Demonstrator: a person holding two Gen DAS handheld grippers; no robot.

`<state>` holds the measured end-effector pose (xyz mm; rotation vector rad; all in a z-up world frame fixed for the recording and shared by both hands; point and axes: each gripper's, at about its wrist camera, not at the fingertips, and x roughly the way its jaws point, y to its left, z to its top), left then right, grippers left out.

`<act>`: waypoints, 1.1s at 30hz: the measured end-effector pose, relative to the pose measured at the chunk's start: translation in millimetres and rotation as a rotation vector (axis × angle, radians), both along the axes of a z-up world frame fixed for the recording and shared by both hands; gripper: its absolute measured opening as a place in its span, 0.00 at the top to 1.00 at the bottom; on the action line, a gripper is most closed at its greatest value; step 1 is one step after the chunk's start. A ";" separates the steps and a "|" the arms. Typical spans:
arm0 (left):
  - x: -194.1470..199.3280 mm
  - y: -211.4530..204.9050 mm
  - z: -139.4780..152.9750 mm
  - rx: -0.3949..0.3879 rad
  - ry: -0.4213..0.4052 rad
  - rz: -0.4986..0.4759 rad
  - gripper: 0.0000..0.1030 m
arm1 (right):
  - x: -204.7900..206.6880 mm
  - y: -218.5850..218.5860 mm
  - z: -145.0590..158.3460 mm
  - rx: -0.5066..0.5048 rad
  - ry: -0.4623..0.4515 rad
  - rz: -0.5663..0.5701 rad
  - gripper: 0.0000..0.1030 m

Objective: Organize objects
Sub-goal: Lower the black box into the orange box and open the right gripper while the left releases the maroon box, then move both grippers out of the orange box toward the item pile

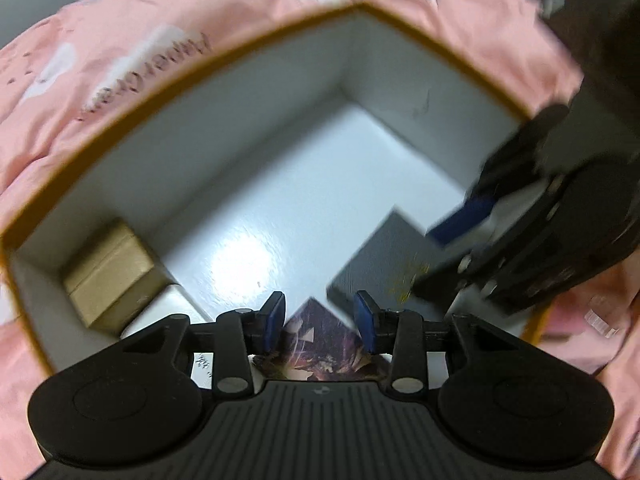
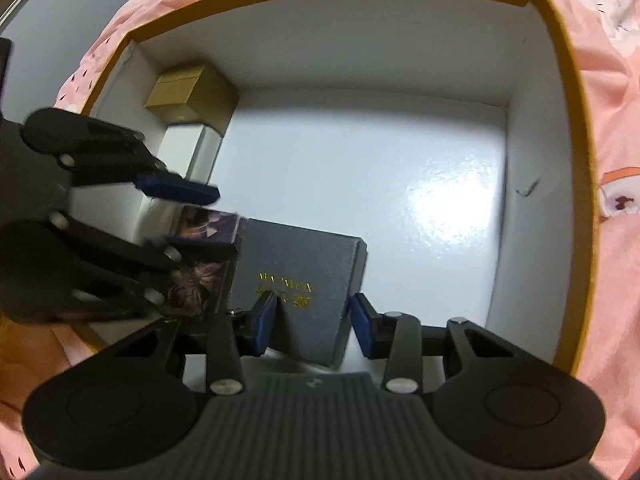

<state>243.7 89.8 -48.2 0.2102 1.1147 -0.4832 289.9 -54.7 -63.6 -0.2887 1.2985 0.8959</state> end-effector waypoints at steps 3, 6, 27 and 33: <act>-7.1 12.5 13.2 -0.047 -0.052 0.105 0.56 | -5.5 7.4 -0.3 -0.018 0.015 0.065 0.59; -12.0 11.7 20.2 -0.041 -0.092 0.195 0.56 | -10.5 14.6 -0.7 -0.056 0.016 0.123 0.59; -67.2 20.7 42.2 -0.111 -0.310 0.659 0.55 | 20.2 9.0 1.5 0.067 0.013 -0.200 0.67; -86.9 15.2 59.0 -0.168 -0.371 0.653 0.48 | 13.3 12.7 8.8 0.081 -0.038 -0.171 0.67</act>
